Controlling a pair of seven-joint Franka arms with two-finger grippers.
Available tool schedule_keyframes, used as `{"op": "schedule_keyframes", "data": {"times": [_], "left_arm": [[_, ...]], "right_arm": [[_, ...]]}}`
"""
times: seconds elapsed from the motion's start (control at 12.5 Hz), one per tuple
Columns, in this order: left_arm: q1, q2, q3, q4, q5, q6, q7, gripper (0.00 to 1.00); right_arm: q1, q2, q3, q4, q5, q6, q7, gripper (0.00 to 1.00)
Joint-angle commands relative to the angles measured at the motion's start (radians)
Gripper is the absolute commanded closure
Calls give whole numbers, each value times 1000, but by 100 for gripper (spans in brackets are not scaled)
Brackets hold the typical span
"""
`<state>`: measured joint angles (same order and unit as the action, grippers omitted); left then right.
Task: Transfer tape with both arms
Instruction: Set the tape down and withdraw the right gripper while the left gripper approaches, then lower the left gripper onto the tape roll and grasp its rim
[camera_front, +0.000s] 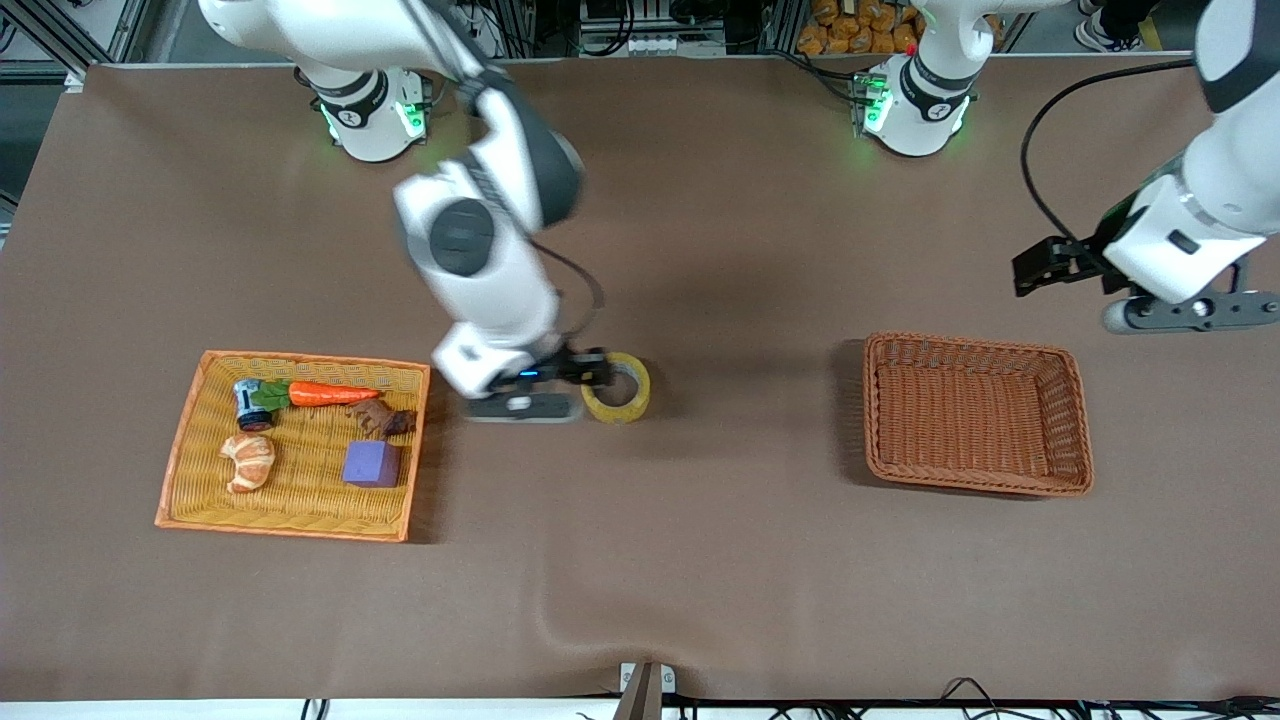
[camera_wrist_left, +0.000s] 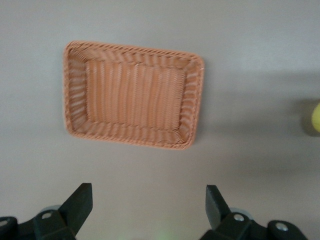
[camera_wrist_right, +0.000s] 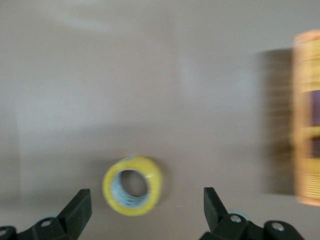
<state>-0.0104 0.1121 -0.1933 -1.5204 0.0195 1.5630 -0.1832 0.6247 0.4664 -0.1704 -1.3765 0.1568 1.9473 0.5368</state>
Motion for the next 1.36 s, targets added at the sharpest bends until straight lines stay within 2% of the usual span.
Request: {"op": "schedule_keyframes", "data": {"times": [0.0,0.08,0.16,0.4,0.64,0.88,1.12,1.28], "left_arm": [[-77,85,-21,23,-3,31,-19,0],[-109,119,-20,31,-22,66,-50,0],[-132,153,-21,31,-45,104,-97,0],[-232,237,-18,32,-52,228,-185,0],[-310,351,-21,36,-61,386,-369,0],[-428,461,-18,46,-58,567,-502,0],[-511,573,-8,72,-52,713,-516,0],[-540,618,-8,71,-50,785,-516,0]], "right_arm": [[-88,-141,11,-82,-28,-112,-15,0],[-120,-181,11,-94,-80,-161,-18,0],[-143,-227,11,-120,-94,-189,-32,0],[-273,-360,11,-213,-98,-208,-255,0],[-382,-394,12,-187,-105,-263,-482,0],[-465,-468,12,-197,-112,-316,-521,0],[-528,-488,15,-249,-114,-395,-616,0],[-572,-541,12,-315,-114,-384,-667,0]]}}
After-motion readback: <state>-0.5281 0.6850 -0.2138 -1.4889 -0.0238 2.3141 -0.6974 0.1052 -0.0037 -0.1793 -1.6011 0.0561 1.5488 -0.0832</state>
